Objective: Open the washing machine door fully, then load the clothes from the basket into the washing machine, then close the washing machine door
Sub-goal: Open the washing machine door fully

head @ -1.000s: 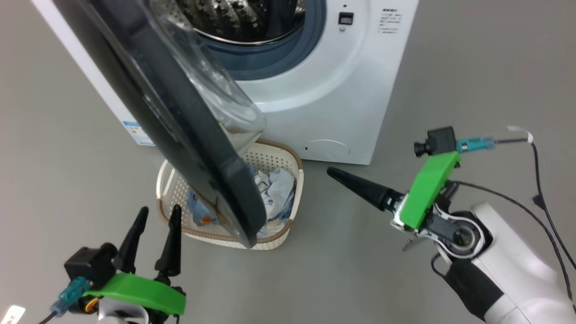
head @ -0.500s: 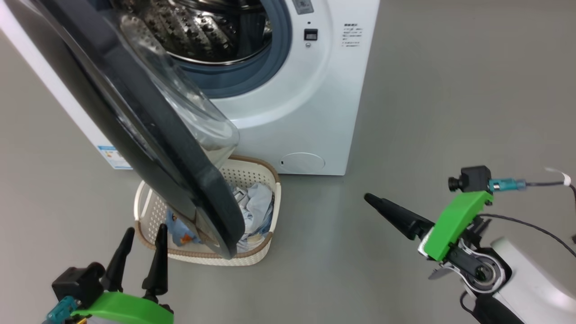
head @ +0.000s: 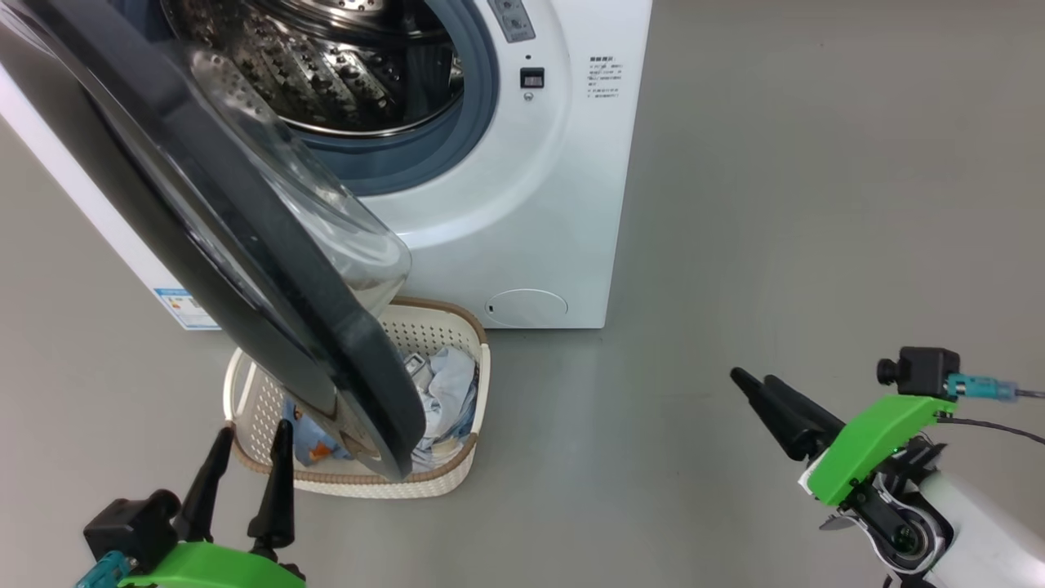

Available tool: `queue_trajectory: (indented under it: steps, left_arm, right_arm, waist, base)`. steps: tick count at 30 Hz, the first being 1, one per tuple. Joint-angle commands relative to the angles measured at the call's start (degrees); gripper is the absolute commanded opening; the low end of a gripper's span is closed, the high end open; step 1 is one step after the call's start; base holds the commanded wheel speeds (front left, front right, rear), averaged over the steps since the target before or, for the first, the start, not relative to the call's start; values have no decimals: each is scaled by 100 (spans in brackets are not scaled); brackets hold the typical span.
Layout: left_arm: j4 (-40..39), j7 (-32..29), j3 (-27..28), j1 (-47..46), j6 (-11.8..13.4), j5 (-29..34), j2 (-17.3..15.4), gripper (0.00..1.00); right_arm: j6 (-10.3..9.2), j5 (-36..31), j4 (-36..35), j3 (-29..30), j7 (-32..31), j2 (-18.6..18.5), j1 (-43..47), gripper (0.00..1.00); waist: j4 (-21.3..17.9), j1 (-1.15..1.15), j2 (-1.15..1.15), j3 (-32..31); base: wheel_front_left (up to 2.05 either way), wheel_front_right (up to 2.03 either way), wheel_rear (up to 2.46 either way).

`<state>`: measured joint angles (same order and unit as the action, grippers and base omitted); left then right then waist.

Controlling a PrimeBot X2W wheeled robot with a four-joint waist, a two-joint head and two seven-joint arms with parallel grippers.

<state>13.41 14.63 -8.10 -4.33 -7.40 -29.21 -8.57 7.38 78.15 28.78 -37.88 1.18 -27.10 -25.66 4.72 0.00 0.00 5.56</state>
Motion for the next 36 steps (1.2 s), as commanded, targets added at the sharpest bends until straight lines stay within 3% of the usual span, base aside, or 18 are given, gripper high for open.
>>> queue_trajectory:
  steps: [1,8,14,28,36]
  left_arm:
    - [-121,37,227,-64,-9,36,-149,100]
    - [-103,37,250,-7,-9,44,-131,100]
    - [-93,37,266,31,-9,47,-125,100]
    - [-128,37,281,27,-9,56,-104,100]
    - [-135,37,288,26,-9,68,-97,100]
  right_arm:
    - [11,-66,-63,-83,155,-95,86,100]
    - [11,-435,342,-455,1061,-225,38,100]
    - [11,-936,666,-503,1369,-208,-41,100]
    - [11,-3665,27,1832,1381,458,765,100]
    - [11,-4614,-356,2639,1381,820,1273,100]
  waist:
    - [-7,0,0,-10]
    - [-10,0,0,-79]
    - [-7,0,0,-133]
    - [5,0,0,-168]
    - [17,0,0,-178]
  base:
    - [0,0,0]
    - [0,0,0]
    - [0,0,0]
    - [0,0,0]
    - [0,0,0]
